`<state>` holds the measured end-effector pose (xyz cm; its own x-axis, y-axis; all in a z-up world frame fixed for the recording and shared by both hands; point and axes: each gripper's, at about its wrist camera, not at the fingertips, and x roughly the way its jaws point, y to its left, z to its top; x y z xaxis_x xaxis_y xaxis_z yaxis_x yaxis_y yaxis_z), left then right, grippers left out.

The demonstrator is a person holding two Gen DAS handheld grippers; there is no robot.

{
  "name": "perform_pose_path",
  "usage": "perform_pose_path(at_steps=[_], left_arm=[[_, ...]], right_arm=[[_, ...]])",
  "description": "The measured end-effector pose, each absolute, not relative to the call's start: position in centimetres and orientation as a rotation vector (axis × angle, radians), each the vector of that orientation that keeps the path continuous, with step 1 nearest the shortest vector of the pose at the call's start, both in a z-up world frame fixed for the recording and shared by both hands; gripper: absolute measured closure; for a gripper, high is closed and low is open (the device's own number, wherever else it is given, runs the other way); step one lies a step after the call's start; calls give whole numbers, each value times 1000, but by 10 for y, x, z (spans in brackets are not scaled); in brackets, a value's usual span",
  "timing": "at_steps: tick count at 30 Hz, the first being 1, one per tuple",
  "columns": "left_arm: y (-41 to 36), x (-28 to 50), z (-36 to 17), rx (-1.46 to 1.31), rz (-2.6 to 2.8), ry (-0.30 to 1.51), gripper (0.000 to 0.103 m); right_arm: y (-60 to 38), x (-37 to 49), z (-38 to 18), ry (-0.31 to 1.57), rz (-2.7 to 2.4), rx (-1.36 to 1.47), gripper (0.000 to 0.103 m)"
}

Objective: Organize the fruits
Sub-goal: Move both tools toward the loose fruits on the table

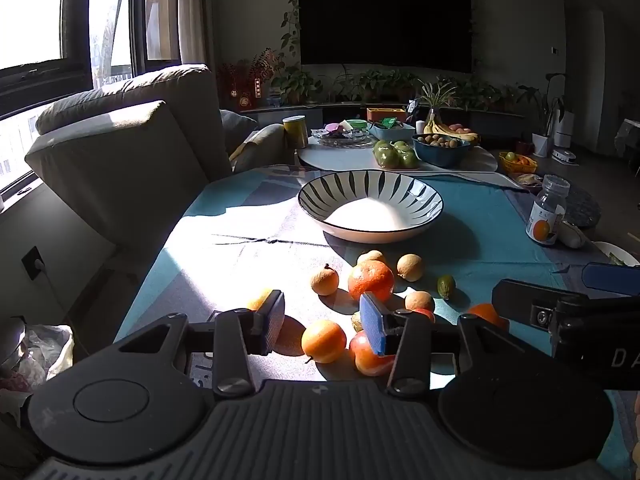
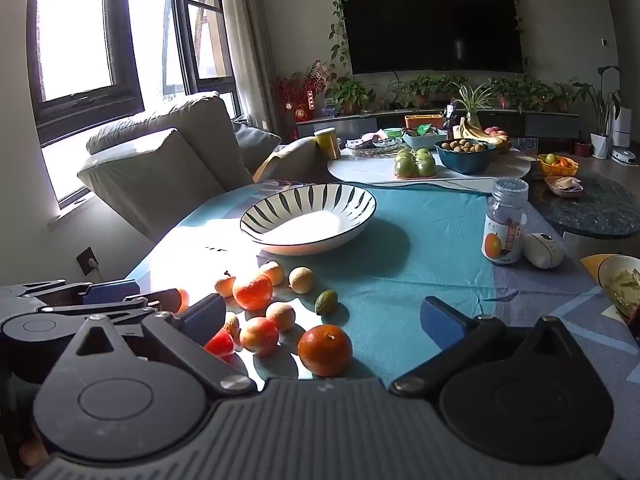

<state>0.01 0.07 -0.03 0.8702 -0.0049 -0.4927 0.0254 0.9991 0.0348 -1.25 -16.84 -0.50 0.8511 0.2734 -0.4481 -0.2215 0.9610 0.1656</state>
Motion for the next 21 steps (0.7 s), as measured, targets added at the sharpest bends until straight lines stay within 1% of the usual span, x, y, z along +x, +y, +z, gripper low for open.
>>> perform_pose_path(at_steps=[5, 10, 21], left_arm=[[-5, 3, -5, 43, -10, 547, 63], [-1, 1, 1, 33, -15, 554, 63], [-3, 6, -5, 49, -6, 565, 64]], right_arm=[[-171, -12, -3, 492, 252, 119, 18], [-169, -11, -11, 506, 249, 128, 18], [-171, 2, -13, 607, 225, 136, 18]])
